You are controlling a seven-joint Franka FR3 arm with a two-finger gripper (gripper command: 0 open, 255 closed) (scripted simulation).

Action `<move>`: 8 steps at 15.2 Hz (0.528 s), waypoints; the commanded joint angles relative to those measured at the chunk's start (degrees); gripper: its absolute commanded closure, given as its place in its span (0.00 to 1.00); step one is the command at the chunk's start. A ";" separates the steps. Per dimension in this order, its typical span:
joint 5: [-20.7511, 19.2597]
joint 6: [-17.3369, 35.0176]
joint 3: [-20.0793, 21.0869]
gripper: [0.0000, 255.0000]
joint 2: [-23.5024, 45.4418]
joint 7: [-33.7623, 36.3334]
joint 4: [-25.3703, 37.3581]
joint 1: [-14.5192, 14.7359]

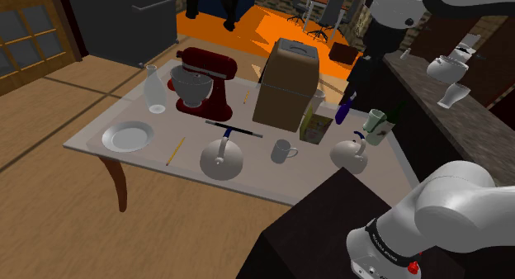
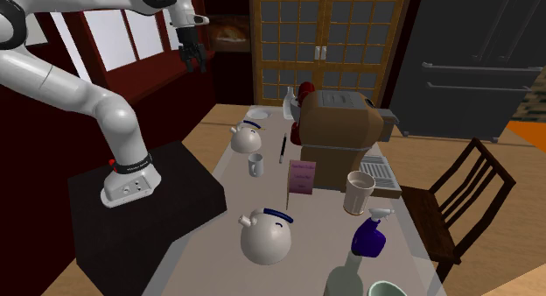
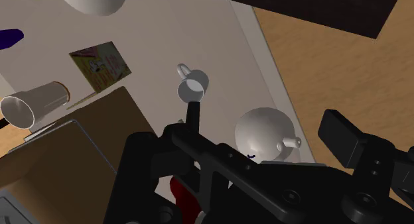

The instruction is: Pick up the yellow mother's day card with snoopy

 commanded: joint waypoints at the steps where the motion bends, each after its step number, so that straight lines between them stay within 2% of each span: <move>1: 0.00 0.00 0.00 0.00 0.00 0.00 0.00 0.00; 8: -3.05 11.88 -6.83 0.00 6.81 -5.18 -4.07 -2.59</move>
